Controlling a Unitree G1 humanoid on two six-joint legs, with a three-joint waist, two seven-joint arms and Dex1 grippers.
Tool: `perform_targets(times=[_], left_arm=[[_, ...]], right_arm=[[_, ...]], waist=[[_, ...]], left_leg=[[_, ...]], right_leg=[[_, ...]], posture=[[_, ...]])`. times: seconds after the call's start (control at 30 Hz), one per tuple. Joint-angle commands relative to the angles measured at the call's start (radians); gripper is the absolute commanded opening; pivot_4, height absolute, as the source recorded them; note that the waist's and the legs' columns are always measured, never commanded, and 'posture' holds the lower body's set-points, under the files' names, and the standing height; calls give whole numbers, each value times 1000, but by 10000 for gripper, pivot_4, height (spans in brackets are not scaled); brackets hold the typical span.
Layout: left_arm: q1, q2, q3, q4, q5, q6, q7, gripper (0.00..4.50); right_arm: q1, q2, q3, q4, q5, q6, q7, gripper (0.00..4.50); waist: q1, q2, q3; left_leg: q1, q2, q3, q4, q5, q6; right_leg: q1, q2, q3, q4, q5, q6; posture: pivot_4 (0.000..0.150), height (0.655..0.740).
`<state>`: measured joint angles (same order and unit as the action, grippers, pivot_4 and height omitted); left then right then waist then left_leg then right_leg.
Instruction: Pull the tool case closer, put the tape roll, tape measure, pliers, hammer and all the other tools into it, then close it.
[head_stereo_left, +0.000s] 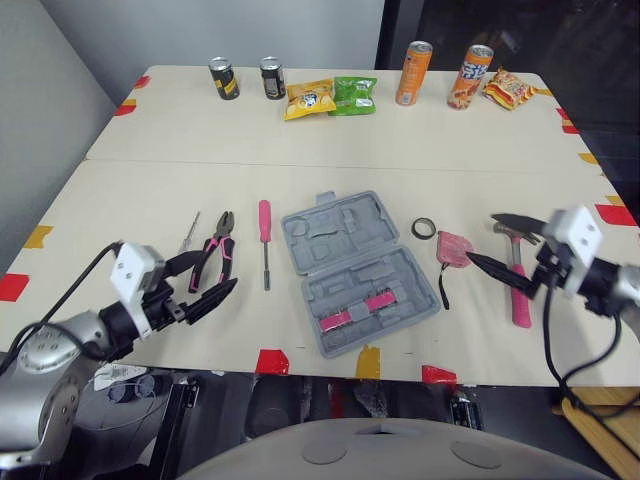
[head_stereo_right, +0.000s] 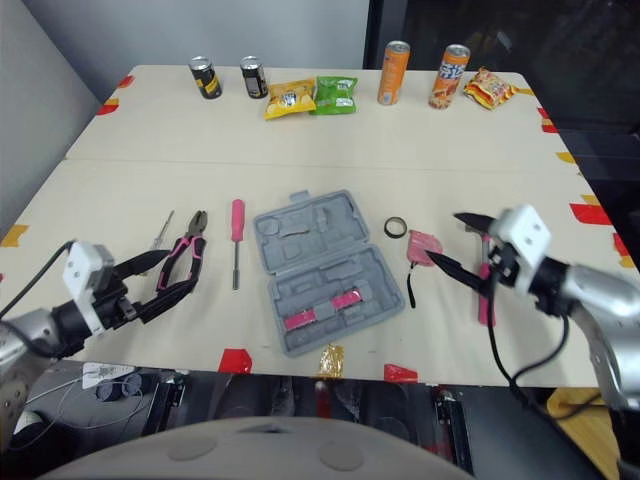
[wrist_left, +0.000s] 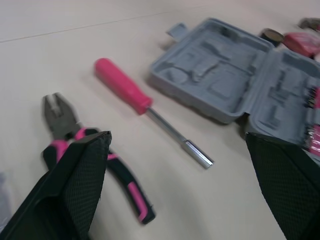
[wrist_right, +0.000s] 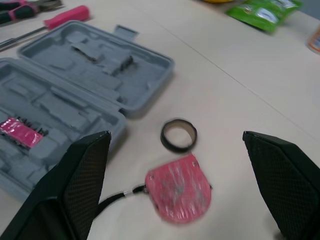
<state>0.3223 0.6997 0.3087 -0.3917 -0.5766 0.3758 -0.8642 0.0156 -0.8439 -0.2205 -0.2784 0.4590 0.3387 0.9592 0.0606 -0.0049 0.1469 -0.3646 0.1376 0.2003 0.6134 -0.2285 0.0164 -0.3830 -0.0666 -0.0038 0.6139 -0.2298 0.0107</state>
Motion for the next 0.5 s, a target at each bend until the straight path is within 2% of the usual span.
perform_targets(times=[0.03, 0.17, 0.4, 0.43, 0.47, 0.5], left_arm=[[-42, 17, -64, -5, 16, 23, -23, 45000], [-92, 17, -164, 7, 54, 35, -38, 33888], [-140, -10, -290, 48, 130, 50, -12, 8617], [-144, -15, -299, 55, 138, 52, -4, 5090], [-148, -21, -306, 62, 144, 55, 2, 1605], [-154, -26, -314, 70, 154, 53, 6, 690]], right_arm=[[-128, -42, 124, 67, -49, 40, 77, 39240], [-278, -68, 290, 204, -167, -13, 187, 26298], [-521, 8, 502, 435, -358, -124, 287, 1834], [-543, 20, 518, 460, -374, -133, 293, 0], [-564, 33, 528, 483, -388, -139, 295, 0], [-584, 48, 538, 506, -401, -143, 293, 0]], waist=[[-8, 0, 0], [-12, 0, 0], [-21, 0, 0], [-21, 0, 1], [-20, 0, 1], [-19, 0, 1]], left_leg=[[-1, 0, 0, 0, 0, 0], [-4, 0, 0, 1, 1, -1], [-5, 1, 0, 5, 1, -1], [-5, 1, 0, 6, 1, -1], [-5, 2, 0, 7, 1, -1], [-5, 2, 0, 7, 1, -1]], right_leg=[[0, 0, 0, 0, 0, 0], [-4, 0, -1, 3, -2, -4], [-7, 0, -1, 11, -5, -9], [-7, 0, -1, 13, -5, -9], [-7, 0, -1, 14, -5, -10], [-8, 0, -1, 16, -6, -10]], posture=[[1500, 7400], [1500, 7400], [1500, 7400], [1500, 7400], [1500, 7400], [1500, 7400]])
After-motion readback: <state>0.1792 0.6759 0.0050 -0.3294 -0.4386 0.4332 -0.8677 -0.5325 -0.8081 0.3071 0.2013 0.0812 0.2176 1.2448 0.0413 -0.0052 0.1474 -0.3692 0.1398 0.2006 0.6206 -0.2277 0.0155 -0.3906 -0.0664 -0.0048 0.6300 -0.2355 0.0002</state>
